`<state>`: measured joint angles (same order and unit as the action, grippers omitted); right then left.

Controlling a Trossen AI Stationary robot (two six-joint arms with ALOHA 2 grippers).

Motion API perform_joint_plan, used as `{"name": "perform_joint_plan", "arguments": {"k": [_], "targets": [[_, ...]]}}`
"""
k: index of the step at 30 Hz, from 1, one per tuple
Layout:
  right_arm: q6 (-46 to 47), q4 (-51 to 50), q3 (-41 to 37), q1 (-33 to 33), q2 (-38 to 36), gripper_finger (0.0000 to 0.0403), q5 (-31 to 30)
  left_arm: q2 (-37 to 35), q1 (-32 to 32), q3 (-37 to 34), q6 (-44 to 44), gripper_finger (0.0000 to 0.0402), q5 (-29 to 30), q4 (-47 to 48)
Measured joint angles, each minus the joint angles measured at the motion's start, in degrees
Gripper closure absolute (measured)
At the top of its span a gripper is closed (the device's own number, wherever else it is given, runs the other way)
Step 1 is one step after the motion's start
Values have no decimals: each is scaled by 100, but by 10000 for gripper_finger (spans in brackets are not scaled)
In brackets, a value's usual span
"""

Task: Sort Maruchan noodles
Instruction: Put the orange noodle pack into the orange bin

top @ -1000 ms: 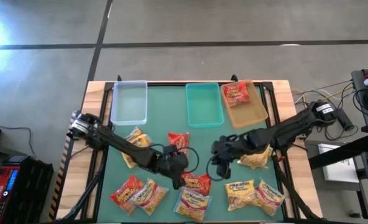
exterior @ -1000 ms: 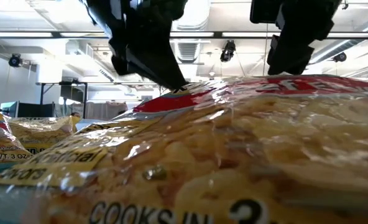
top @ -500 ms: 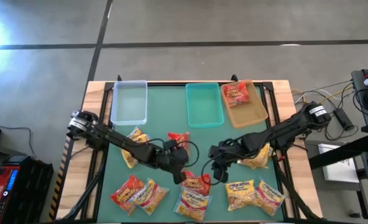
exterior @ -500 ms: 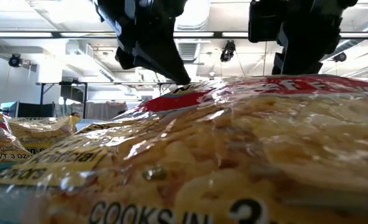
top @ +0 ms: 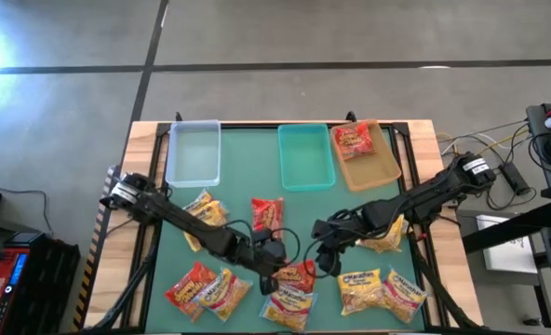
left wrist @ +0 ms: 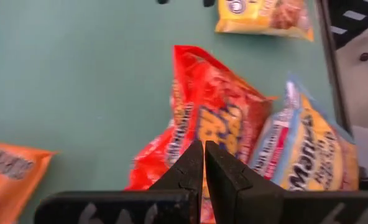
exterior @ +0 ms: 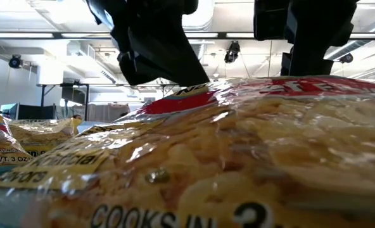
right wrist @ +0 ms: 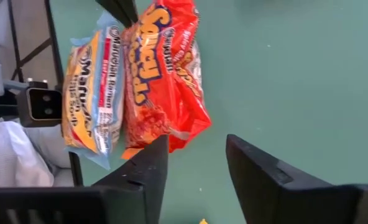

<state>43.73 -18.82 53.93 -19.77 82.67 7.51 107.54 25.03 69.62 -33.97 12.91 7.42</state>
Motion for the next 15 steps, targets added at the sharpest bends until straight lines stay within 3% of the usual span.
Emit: {"name": "perform_joint_plan", "arguments": {"k": [15], "targets": [[-38, 497, -37, -11, 876, 155, 1, 369, 99, -2, -279, 402, -153, -206]]}}
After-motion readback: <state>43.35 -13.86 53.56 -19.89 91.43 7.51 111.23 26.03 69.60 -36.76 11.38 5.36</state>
